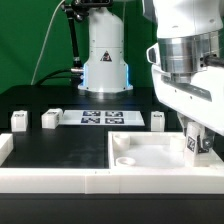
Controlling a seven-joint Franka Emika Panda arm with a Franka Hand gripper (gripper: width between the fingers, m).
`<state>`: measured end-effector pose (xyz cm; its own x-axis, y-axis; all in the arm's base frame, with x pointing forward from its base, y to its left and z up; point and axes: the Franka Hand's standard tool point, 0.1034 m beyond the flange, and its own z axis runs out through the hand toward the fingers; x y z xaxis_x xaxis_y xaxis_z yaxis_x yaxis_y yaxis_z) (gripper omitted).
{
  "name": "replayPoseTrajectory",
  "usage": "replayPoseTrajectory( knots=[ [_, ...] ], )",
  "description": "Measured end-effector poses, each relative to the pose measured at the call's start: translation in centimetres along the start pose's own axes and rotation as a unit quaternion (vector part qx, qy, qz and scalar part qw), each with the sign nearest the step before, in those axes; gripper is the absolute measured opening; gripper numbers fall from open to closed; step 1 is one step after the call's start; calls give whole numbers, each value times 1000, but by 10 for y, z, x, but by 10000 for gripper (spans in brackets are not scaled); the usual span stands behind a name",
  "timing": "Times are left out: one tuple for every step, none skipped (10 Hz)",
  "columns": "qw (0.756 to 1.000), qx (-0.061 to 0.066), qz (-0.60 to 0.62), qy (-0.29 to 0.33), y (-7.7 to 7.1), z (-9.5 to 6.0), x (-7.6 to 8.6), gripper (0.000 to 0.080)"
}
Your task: Assemble one leg
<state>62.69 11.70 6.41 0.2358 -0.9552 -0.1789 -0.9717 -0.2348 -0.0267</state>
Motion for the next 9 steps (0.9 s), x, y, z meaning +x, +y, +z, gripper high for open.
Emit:
replayPoseTrajectory(
  knots=[
    [999,0,38,0,0,0,0,294],
    [997,0,81,-1,0,0,1,294],
    [998,0,62,0,0,0,1,294],
    [999,-1,50,-1,0,0,0,294],
    [999,-1,41,-1,-1,0,-1,407],
    [1000,-1,15,0,-1,0,-2,557],
    [998,-2,-60,1,-1,0,-3,557],
    [995,-2,-100,1,-1,0,-5,630],
    [987,-4,-159,3,-1,1,-8,630]
  ],
)
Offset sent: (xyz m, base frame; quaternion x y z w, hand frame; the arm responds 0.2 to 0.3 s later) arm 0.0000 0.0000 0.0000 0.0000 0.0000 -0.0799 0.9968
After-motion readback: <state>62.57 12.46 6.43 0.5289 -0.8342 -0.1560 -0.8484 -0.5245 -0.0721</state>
